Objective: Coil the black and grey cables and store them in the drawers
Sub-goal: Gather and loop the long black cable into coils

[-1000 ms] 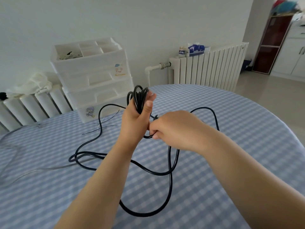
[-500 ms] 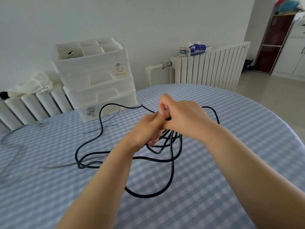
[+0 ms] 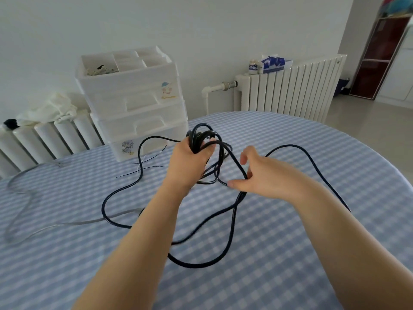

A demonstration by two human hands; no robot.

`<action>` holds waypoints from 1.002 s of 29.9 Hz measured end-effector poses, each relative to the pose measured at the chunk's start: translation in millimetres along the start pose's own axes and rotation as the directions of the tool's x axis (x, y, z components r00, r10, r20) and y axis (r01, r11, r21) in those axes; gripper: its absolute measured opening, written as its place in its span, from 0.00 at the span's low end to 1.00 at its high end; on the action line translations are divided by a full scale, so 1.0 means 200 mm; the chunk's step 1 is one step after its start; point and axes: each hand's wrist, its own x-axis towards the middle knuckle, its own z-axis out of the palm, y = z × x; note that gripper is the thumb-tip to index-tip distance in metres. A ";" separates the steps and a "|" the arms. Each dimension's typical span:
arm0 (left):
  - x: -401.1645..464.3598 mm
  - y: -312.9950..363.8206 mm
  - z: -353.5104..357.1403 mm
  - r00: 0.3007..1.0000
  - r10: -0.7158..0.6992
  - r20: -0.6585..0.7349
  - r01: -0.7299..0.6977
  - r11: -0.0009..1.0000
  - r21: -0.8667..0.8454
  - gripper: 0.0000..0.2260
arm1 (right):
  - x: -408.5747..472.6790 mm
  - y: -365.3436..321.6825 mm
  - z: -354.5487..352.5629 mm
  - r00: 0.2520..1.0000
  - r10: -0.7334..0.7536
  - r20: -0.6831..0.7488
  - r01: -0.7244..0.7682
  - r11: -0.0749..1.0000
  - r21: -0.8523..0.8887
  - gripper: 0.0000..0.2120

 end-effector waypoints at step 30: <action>0.01 0.00 -0.06 0.900 -0.260 0.350 0.394 0.830 -0.396 0.17 | 0.21 -0.08 0.02 0.837 0.221 -0.502 0.079 0.858 0.508 0.17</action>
